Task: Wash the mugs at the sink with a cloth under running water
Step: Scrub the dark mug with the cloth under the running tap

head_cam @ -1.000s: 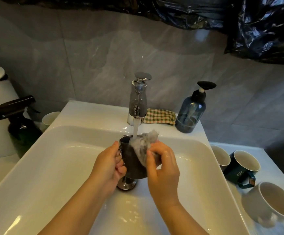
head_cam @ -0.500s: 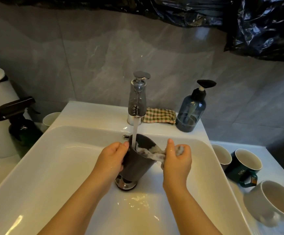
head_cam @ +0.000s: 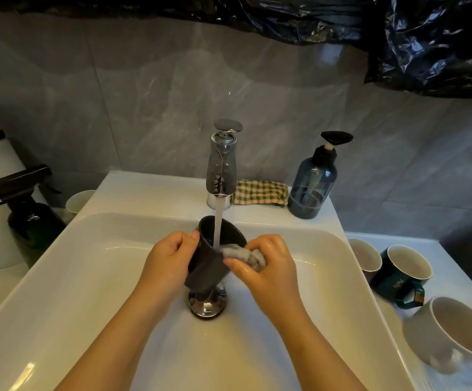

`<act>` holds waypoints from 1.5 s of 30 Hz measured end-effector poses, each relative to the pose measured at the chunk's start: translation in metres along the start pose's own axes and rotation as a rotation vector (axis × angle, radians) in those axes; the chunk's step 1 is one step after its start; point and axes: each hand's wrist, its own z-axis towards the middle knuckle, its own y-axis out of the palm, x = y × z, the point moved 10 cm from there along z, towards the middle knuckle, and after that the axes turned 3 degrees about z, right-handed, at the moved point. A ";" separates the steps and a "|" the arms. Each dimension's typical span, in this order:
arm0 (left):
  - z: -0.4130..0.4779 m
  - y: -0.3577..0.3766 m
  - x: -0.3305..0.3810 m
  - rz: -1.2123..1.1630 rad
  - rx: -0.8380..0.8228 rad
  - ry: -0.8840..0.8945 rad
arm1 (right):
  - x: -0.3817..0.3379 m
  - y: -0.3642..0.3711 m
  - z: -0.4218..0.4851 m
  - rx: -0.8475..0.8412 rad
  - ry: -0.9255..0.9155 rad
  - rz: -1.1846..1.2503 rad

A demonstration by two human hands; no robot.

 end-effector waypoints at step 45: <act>-0.045 0.016 0.051 0.945 -0.105 0.918 | 0.084 0.044 -0.058 -0.003 1.112 1.019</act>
